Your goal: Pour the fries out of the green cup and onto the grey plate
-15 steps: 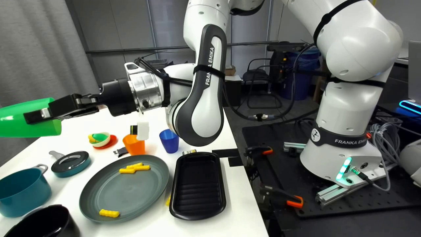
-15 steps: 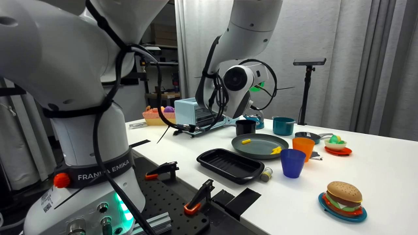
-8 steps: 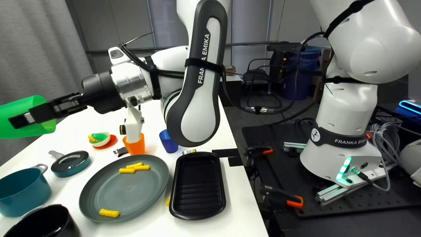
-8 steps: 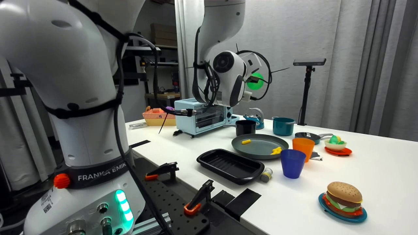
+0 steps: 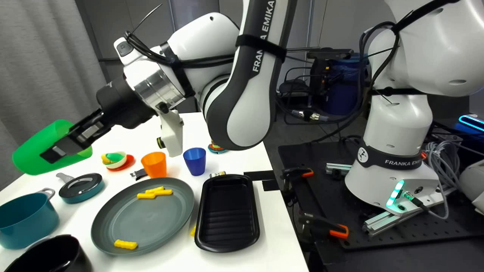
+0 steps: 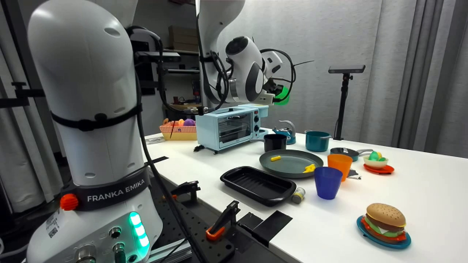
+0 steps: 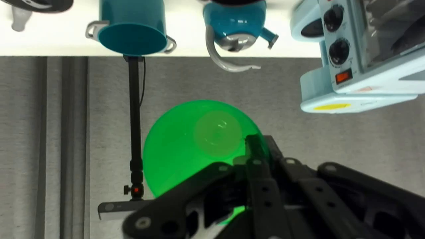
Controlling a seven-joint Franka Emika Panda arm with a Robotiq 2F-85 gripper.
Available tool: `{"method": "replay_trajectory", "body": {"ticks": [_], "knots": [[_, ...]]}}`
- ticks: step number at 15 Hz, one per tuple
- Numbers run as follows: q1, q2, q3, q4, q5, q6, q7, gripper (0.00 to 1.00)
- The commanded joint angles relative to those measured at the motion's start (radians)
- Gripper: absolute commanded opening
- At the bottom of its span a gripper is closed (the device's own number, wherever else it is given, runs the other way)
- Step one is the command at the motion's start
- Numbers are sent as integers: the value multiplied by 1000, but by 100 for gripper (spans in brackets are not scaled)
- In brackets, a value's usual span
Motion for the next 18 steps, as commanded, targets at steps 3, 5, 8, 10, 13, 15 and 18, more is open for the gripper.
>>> {"method": "replay_trajectory", "body": {"ticks": [3,5,8,10,13,15,18], "knots": [[33,-167,-32,-148,-9,-286,-14,1],[35,-192,-28,-177,-20,-375,-19,1],[17,-210,-12,-204,-71,-484,-4,1],[2,-200,2,-210,-120,-549,5,1],[-15,-177,26,-206,-158,-620,-5,1],[-43,-158,63,-205,-170,-641,-11,1],[-97,-142,122,-199,-163,-672,-35,1]]}}
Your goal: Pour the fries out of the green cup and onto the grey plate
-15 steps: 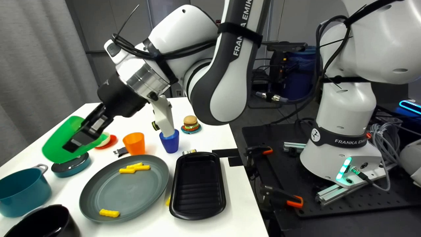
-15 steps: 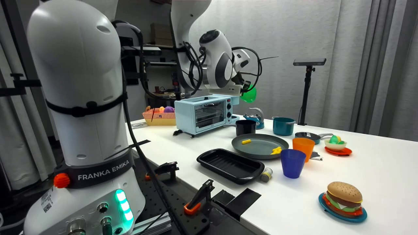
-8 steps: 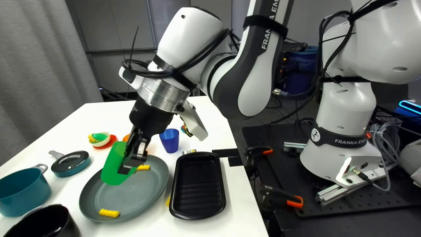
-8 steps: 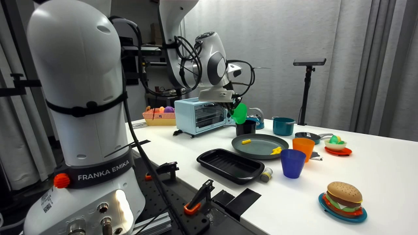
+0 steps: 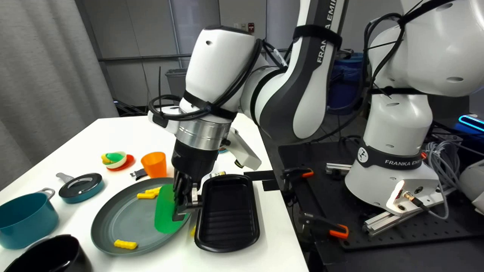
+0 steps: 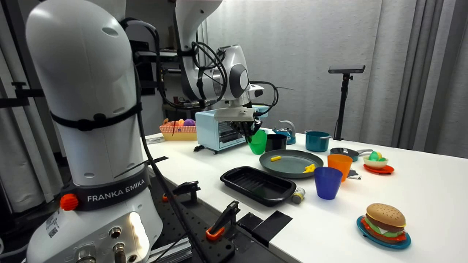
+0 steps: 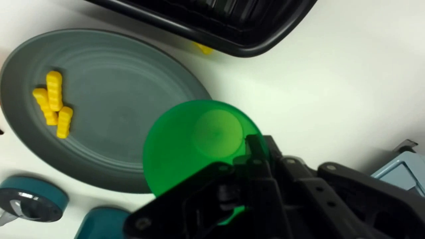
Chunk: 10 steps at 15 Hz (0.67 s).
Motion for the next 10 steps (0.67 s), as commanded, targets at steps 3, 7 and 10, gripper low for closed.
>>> {"method": "replay_trajectory", "body": {"ticks": [3,7,10], "knots": [[-133,25,124,14,-6,-86,-59,1],[-214,55,195,32,22,-174,-137,1],[-276,60,245,44,57,-236,-204,15]]}}
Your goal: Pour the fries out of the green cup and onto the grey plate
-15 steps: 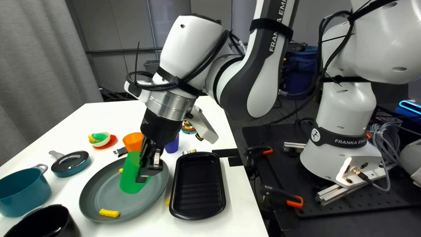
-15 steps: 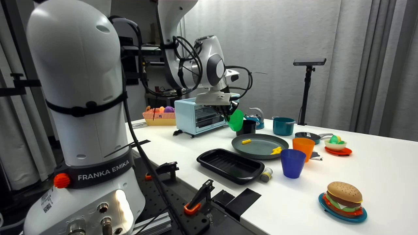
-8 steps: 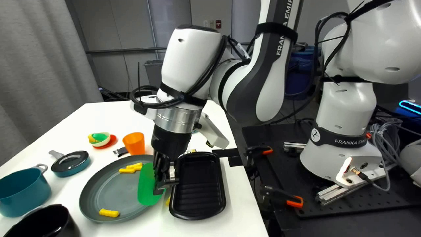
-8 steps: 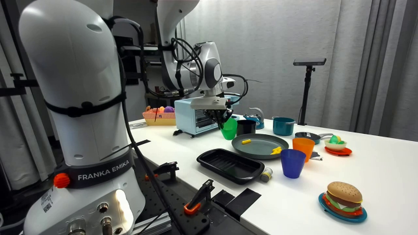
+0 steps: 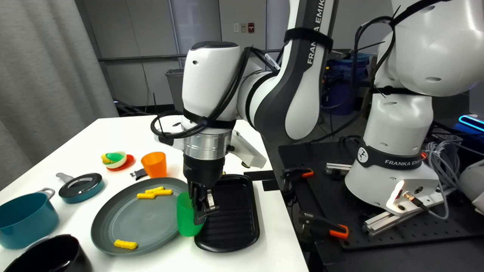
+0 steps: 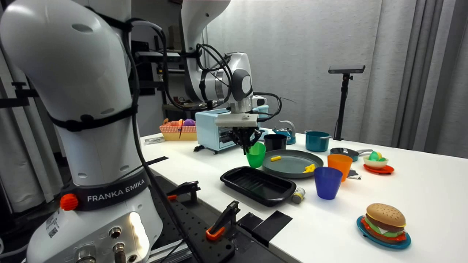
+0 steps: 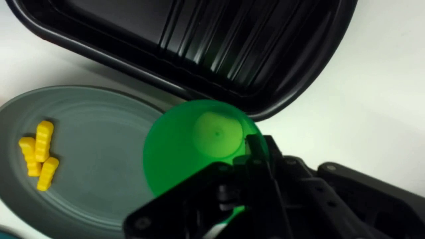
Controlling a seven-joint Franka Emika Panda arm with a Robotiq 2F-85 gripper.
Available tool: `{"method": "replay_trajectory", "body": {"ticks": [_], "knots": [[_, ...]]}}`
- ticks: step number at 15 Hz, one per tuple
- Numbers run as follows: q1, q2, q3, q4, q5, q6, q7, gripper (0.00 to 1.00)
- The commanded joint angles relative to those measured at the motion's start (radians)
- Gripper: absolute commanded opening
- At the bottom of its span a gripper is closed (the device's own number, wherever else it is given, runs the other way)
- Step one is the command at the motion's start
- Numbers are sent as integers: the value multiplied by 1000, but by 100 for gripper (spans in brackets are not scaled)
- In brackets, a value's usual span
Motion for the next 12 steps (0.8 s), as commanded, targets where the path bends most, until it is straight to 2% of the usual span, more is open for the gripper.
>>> {"method": "replay_trajectory", "body": {"ticks": [1,10,11,12], "knots": [[-92,7,75,30,52,-83,-99,31],[-232,-32,187,64,219,-235,-267,98],[-196,-3,150,57,167,-180,-225,81],[-205,-5,157,61,179,-192,-234,88]]}}
